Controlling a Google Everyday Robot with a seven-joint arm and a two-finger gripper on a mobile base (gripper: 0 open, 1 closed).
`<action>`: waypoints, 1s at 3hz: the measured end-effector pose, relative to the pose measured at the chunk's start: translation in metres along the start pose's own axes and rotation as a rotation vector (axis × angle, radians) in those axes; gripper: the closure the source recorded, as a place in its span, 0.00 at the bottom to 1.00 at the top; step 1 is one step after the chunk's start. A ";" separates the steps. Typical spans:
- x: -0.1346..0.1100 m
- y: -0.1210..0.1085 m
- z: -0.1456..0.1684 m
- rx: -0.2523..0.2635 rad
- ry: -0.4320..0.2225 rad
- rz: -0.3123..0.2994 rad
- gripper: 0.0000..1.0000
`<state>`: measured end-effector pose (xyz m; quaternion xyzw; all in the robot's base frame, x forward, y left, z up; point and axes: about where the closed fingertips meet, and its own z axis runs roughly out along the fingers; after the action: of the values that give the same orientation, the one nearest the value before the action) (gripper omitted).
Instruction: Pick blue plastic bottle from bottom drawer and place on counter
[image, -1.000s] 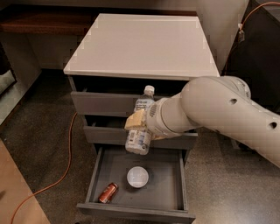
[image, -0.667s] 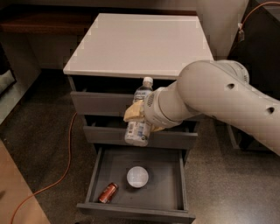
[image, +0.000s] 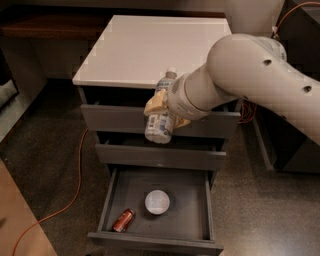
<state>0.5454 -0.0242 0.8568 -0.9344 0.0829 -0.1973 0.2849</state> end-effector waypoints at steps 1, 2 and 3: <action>0.028 0.000 -0.002 0.018 0.003 0.030 1.00; 0.062 -0.005 -0.002 0.054 0.005 0.071 1.00; 0.062 -0.005 -0.002 0.054 0.005 0.071 1.00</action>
Offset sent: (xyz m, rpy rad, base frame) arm 0.1001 -0.0278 0.0330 0.1476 0.0572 -0.0751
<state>0.6006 -0.0380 0.8810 -0.9224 0.1115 -0.1914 0.3165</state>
